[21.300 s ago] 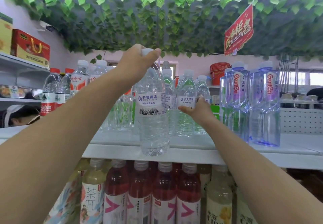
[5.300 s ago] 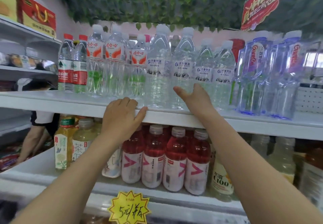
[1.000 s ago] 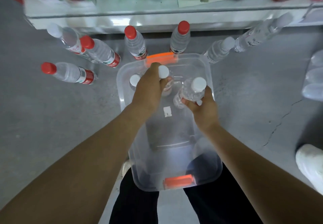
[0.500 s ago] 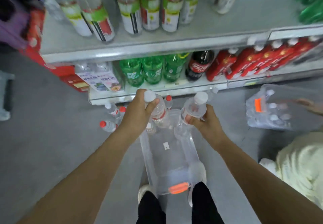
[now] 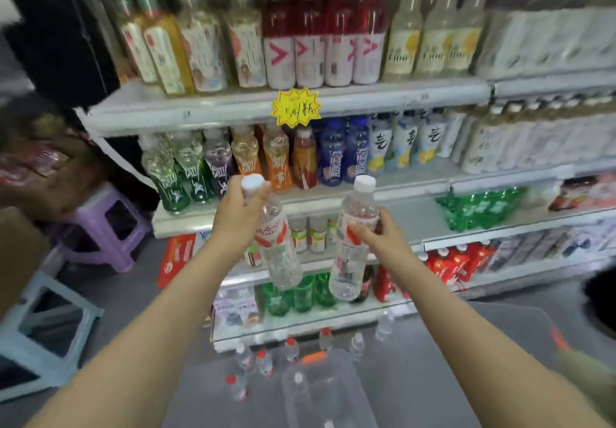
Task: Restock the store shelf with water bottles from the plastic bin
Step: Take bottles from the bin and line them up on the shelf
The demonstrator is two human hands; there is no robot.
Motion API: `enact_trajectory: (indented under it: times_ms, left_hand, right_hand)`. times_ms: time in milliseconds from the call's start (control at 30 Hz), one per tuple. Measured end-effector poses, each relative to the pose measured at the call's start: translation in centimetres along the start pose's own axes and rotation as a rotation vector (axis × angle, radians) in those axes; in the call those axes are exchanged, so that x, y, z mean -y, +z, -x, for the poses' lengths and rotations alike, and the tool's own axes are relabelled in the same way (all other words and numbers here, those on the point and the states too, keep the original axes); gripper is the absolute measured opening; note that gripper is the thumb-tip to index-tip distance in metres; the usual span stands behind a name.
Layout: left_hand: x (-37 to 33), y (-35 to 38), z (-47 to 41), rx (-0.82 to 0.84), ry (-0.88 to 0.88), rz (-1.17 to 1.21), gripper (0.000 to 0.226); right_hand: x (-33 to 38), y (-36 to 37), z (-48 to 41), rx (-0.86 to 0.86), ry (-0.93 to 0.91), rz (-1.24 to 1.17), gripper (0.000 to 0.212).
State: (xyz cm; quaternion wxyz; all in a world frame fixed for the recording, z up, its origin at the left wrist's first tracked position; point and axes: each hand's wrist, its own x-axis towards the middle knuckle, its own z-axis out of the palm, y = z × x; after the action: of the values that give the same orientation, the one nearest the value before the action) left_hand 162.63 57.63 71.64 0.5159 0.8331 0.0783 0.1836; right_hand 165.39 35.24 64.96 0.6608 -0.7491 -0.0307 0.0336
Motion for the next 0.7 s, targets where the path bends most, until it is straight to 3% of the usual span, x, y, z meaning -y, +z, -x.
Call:
enact_trajectory:
  times_ms: [133, 367, 533, 700]
  left_hand:
    - [-6.7, -3.3, 0.6, -0.093, 0.047, 0.124, 0.014]
    - [-16.9, -8.0, 4.4, -0.252, 0.163, 0.099, 0.032]
    - [-22.0, -11.1, 6.8, -0.318, 0.232, 0.077, 0.027]
    - [-25.5, -15.0, 7.1, -0.429, 0.255, 0.115, 0.036]
  right_hand:
    - [7.0, -0.9, 0.6, 0.037, -0.155, -0.040, 0.036]
    - [17.0, -2.4, 5.7, 0.088, -0.370, -0.127, 0.027]
    - [21.8, -2.4, 8.8, 0.061, -0.494, -0.140, 0.043]
    - [25.7, -1.0, 9.2, 0.036, -0.602, -0.137, 0.044]
